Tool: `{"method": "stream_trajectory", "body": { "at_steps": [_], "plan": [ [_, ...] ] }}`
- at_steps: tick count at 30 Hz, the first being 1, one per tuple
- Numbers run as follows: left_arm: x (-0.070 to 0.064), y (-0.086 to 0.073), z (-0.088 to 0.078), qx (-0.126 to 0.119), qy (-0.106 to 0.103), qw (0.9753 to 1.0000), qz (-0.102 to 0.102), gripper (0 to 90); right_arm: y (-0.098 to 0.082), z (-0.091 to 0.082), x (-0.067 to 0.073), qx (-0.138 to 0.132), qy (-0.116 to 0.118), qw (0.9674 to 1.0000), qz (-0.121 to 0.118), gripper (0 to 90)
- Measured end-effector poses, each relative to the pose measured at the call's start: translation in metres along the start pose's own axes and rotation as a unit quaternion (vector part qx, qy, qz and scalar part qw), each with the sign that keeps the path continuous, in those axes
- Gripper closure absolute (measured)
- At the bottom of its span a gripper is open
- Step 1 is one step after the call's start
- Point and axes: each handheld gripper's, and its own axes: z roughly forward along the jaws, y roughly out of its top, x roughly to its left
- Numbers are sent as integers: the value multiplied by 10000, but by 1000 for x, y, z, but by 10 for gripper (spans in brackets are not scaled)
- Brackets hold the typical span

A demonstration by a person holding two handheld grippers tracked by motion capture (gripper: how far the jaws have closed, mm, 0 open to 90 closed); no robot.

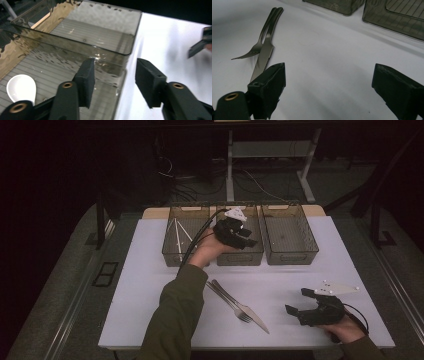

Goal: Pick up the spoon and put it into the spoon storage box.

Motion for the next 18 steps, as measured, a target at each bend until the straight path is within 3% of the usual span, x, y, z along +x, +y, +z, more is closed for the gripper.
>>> {"method": "stream_trajectory", "body": {
  "at_steps": [8, 18],
  "plan": [
    [-21, -8, -21, -185, -64, 9998, -71, 321, 0, 0, 0, 21, -23, 10000, 15, 120],
    [-50, -27, -37, -182, -29, 9998, 114, 204, 0, 1, -1, 27, -54, 10000, 15, 120]
  ]
}}
